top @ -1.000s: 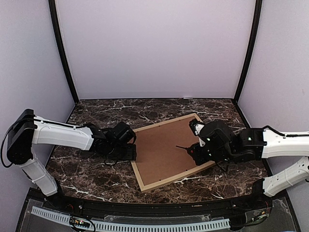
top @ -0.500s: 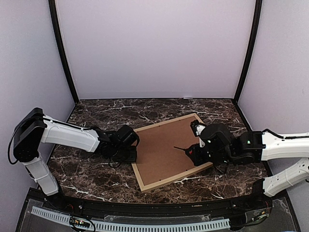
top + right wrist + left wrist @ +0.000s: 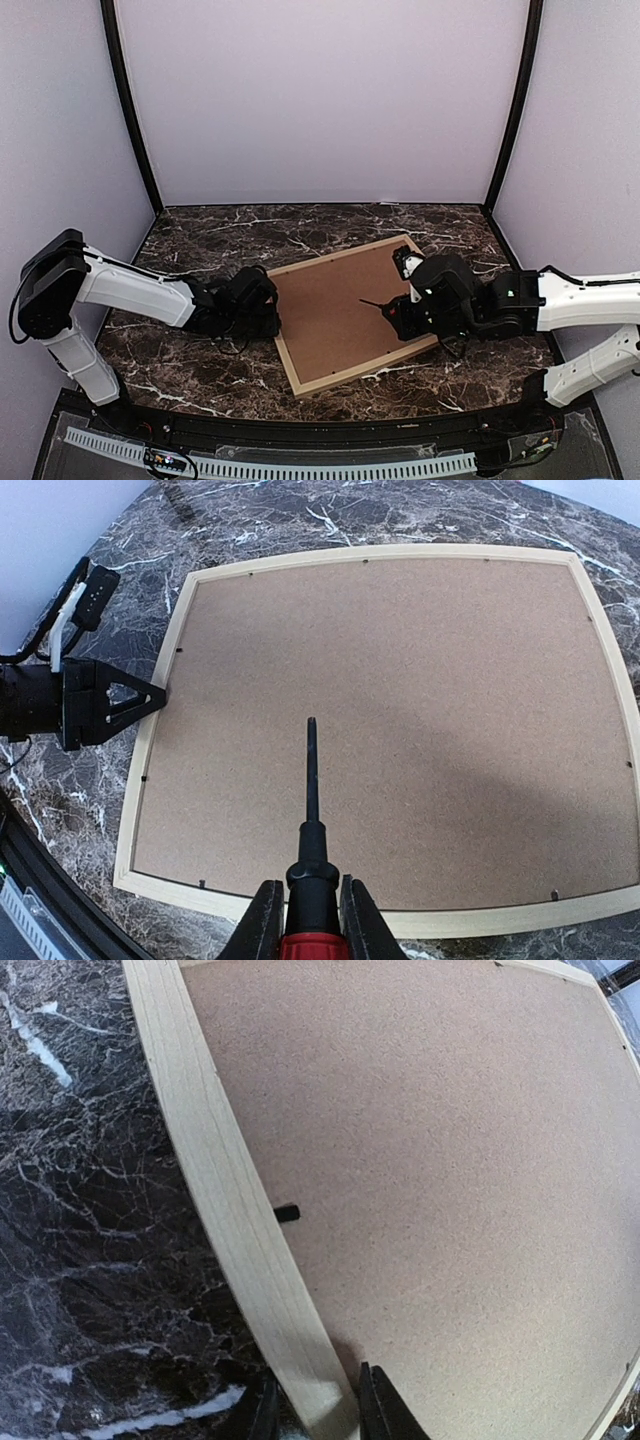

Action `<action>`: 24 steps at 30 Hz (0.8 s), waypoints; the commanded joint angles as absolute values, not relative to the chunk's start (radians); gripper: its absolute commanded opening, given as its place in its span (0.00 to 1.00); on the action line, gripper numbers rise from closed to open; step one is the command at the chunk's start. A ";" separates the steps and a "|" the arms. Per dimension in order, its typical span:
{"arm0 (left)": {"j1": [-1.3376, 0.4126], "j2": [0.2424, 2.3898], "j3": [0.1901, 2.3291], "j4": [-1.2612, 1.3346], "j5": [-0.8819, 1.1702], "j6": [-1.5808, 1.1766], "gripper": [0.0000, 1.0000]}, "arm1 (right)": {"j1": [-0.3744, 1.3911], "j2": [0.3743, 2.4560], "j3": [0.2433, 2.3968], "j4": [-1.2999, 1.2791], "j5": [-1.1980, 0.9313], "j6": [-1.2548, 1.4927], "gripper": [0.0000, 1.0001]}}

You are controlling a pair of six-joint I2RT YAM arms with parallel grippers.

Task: Take the photo out of the frame
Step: Move the photo frame to the center of the board.

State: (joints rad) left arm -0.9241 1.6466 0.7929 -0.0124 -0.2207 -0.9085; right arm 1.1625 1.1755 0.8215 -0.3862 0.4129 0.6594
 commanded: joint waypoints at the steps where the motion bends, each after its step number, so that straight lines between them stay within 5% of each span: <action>1: -0.993 1.660 0.750 -0.067 -0.100 -0.906 0.27 | 1.157 1.191 0.865 -0.331 0.439 0.662 0.00; 16: -1.103 1.677 0.776 -0.090 -0.118 -0.997 0.27 | 1.158 1.242 0.871 -0.288 0.424 0.698 0.00; 19: -1.102 1.640 0.791 -0.129 -0.154 -0.987 0.33 | 1.157 1.267 0.874 -0.258 0.413 0.708 0.00; 24: -1.095 1.538 0.825 -0.204 -0.244 -0.921 0.56 | 1.158 1.314 0.890 -0.216 0.398 0.709 0.00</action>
State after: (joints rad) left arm -1.0924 1.6310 0.7990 -0.0574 -0.2031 -0.9806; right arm 1.1625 1.2873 0.8425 -0.2966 0.4084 0.6952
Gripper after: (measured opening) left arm 0.513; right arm 0.195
